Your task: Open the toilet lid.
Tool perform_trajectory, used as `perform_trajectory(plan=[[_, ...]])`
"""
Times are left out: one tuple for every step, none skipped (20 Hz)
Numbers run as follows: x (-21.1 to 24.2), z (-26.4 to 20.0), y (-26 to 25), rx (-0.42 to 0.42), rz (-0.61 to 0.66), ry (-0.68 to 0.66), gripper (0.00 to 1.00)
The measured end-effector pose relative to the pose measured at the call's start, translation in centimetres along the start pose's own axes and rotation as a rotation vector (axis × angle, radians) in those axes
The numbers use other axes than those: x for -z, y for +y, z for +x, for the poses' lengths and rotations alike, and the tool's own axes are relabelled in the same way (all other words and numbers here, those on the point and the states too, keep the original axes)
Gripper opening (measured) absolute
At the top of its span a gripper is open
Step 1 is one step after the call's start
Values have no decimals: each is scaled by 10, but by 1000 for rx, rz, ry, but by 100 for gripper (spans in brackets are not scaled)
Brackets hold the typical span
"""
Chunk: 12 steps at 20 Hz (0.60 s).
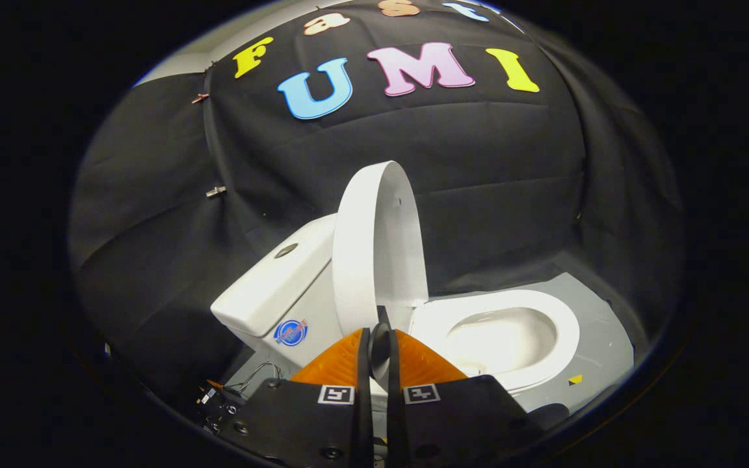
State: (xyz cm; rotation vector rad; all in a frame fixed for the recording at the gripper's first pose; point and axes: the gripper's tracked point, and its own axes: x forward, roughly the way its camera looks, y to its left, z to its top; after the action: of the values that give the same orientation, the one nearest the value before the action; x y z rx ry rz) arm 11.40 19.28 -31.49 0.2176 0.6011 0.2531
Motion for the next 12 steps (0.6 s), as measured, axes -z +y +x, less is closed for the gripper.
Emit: perform_trajectory(plan=[[1,2,6,-9,-8,2,13],[2,3,12,-16,-17,3,13],[3,5,16,-23,-24,5,13],[3,6,20,-28,-27,6,13],[4,7,24,-32,-31,9,13],[6,8,27,-37,-36,11,13],[7,10,32,-43,-43,13,13],[8,11,36,-48,-49,15,13],[10,12,39,-54,-54,17,13],[10,13,43,-59,-57,20,13],[12,15,46,-64,-60,22,13],[13,16,48,-69,-64,24,13]])
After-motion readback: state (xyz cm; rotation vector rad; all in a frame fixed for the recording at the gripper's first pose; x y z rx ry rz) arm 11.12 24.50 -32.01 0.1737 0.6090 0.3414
